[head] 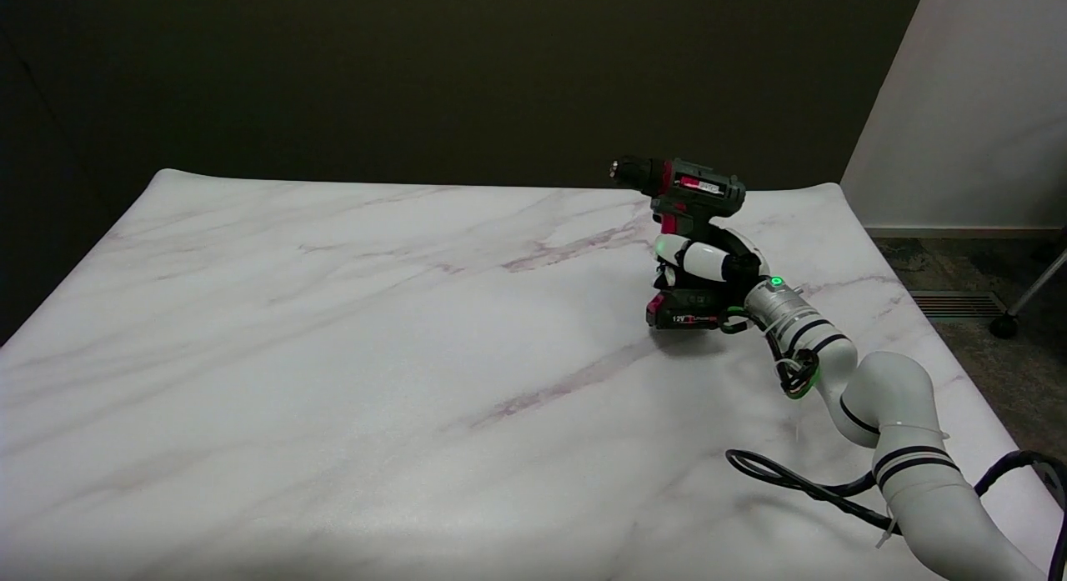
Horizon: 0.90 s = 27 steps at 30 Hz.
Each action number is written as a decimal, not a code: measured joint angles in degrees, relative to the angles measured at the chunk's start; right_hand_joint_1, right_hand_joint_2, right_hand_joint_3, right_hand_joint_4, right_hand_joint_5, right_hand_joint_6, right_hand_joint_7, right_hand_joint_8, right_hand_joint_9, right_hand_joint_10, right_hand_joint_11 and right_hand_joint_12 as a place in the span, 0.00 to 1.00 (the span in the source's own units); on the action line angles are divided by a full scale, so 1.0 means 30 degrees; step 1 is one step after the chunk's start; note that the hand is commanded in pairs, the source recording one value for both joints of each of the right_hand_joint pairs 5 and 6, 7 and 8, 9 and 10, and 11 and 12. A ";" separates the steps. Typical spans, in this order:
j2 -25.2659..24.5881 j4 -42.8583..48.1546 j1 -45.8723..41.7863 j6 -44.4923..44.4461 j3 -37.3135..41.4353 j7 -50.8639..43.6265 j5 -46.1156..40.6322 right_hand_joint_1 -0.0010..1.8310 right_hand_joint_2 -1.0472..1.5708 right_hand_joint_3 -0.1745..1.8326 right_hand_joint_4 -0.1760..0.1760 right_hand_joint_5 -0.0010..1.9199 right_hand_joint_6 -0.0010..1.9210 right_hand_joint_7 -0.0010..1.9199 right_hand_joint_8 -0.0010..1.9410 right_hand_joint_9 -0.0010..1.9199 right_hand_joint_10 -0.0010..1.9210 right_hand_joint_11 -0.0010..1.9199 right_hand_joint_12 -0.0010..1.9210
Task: Pick up the power screwdriver.
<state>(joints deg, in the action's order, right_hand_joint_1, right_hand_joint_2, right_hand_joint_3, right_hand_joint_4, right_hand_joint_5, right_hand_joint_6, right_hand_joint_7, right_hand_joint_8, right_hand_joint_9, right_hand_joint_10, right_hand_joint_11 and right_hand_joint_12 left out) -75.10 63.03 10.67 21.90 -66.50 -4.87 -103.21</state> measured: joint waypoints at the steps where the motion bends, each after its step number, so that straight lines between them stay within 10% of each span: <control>1: 0.0008 0.0003 0.0000 -0.0013 -0.0002 0.0001 0.0013 0.70 1.00 0.28 0.46 0.31 0.31 1.00 0.99 1.00 1.00 1.00 1.00; 10: 0.0049 0.0019 -0.0003 -0.0239 -0.0064 0.0004 0.0165 0.69 1.00 0.26 0.34 0.41 0.41 1.00 0.99 1.00 1.00 1.00 1.00; 21: 0.0061 0.0018 -0.0003 -0.0441 -0.0083 0.0005 0.0229 0.68 0.77 0.27 0.62 0.63 0.63 1.00 0.99 1.00 1.00 1.00 1.00; 27: 0.0055 0.0010 -0.0023 -0.0483 -0.0056 0.0005 0.0230 0.65 0.97 0.23 0.68 0.86 0.86 1.00 0.99 1.00 1.00 1.00 1.00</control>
<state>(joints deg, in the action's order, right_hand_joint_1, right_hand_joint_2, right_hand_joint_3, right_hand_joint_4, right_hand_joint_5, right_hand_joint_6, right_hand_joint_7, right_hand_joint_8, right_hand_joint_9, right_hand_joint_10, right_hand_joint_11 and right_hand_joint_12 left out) -74.94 63.06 10.60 20.45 -66.67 -4.85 -102.52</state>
